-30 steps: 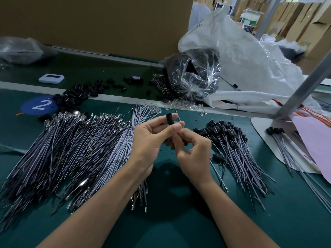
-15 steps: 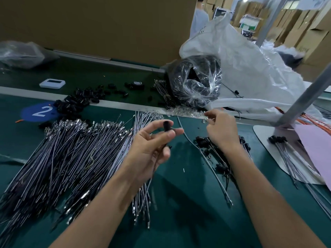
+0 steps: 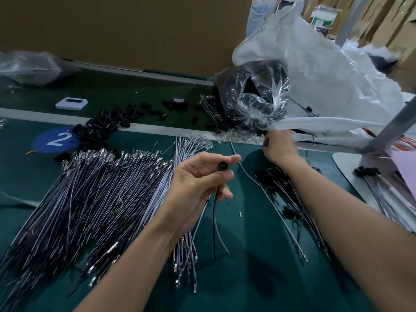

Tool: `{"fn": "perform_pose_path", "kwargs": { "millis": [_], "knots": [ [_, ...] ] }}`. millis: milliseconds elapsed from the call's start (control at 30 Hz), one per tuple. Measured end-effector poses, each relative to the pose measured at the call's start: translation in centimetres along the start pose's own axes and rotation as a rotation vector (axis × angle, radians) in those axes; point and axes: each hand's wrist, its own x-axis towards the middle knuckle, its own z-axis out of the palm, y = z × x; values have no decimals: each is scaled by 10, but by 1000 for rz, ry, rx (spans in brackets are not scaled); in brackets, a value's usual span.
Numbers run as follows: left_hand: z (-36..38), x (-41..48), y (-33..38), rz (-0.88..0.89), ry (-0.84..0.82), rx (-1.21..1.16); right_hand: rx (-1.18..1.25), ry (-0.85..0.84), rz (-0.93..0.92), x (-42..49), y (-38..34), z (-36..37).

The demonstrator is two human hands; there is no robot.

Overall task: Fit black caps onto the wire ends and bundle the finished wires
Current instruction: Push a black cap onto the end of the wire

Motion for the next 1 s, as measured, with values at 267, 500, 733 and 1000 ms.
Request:
{"fn": "perform_pose_path", "kwargs": {
  "millis": [267, 500, 733, 1000],
  "knots": [
    [0, 3, -3, -15, 199, 112, 578, 77, 58, -21, 2, -19],
    [4, 4, -12, -4, 275, 359, 1170, -62, -254, -116, -29, -40],
    [3, 3, -14, 55, 207, 540, 1151, -116, -255, -125, -30, -28],
    [2, 3, -17, 56, 194, 635, 1146, -82, -278, -126, -28, -31]
  ]
}}
